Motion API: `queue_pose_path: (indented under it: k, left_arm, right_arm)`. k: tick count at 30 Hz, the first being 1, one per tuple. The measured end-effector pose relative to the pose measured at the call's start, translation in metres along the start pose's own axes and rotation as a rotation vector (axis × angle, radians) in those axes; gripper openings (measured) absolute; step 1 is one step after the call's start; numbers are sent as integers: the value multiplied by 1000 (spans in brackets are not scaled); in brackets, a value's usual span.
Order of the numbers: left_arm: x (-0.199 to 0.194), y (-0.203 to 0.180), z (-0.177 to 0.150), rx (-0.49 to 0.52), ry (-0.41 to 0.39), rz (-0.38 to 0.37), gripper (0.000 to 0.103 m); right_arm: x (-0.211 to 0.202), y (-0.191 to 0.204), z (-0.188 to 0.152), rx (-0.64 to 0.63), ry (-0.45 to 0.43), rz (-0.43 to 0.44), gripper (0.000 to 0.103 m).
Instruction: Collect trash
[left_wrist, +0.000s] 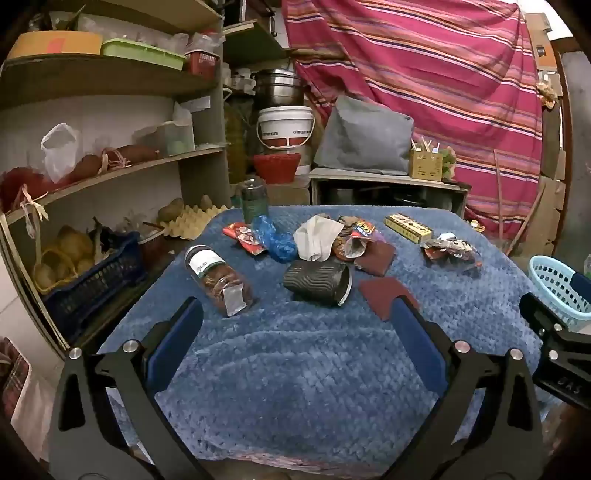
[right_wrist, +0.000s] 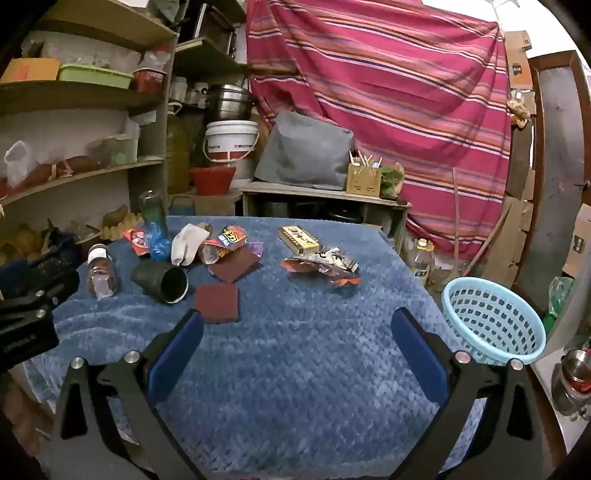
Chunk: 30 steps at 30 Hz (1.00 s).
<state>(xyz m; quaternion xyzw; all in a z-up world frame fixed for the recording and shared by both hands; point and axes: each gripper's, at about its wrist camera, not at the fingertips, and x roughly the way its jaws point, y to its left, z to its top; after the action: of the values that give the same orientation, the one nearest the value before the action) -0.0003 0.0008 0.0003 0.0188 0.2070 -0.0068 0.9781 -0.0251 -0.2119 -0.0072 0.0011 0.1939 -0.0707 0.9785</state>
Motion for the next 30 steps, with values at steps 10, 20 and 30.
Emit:
queue_pose_path:
  k: [10, 20, 30]
  left_arm:
    - [-4, -11, 6, 9, -17, 3, 98]
    - [-1, 3, 5, -13, -9, -6, 98]
    - [0, 6, 4, -17, -9, -8, 98]
  right_arm:
    - [-3, 6, 3, -14, -25, -7, 99]
    - [2, 7, 4, -16, -14, 4, 99]
    - [3, 5, 3, -9, -13, 9, 99]
